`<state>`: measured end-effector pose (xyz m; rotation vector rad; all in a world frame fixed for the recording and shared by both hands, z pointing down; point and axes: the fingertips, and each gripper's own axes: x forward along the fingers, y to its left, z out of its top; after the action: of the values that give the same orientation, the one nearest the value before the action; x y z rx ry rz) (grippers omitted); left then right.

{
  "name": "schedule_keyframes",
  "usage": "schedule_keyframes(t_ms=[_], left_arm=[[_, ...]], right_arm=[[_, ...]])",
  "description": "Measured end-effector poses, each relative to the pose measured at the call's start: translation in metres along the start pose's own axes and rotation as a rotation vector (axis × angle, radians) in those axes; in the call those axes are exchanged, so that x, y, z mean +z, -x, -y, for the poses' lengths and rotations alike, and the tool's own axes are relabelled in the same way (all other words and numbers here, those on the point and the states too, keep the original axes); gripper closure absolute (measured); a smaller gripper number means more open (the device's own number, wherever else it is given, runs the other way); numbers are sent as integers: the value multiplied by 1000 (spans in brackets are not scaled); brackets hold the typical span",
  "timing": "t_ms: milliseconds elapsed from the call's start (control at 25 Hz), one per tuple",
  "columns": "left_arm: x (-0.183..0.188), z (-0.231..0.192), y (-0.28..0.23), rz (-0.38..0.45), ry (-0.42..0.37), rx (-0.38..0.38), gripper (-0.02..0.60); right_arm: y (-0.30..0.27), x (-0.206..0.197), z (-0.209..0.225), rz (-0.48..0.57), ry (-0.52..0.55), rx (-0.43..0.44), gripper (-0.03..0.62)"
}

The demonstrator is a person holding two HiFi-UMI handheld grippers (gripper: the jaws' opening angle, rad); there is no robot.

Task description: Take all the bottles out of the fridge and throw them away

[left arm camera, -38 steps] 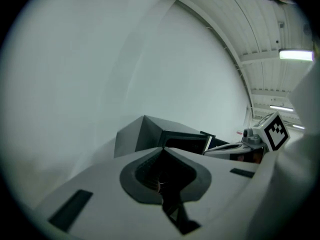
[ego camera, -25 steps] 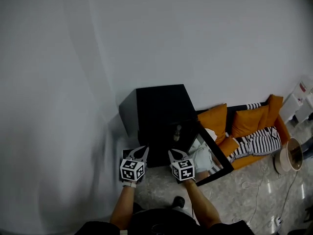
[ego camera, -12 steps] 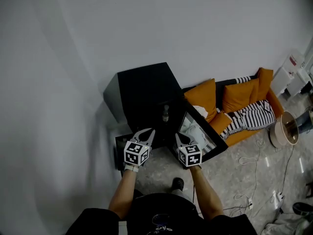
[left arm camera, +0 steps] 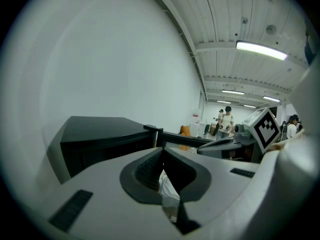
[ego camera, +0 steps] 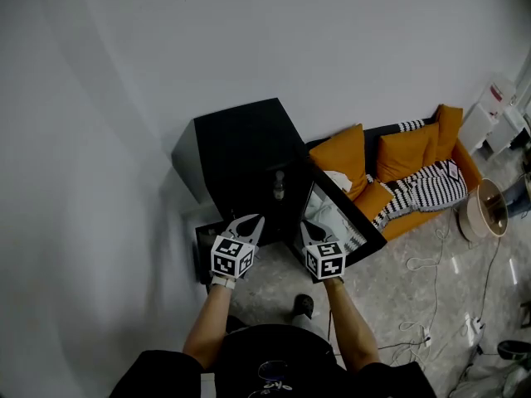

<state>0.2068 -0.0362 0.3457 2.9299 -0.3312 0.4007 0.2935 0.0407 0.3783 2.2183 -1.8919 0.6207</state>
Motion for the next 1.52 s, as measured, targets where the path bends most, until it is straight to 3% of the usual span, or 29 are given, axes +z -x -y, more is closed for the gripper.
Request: schedule_keyframes(t_ms=[840, 1520], left_arm=[[-9, 11, -2, 3, -27, -5, 580], [-28, 4, -41, 12, -63, -15, 580]], right_arm=[[12, -7, 2, -4, 10, -23, 586], [5, -19, 5, -23, 38, -7, 585]])
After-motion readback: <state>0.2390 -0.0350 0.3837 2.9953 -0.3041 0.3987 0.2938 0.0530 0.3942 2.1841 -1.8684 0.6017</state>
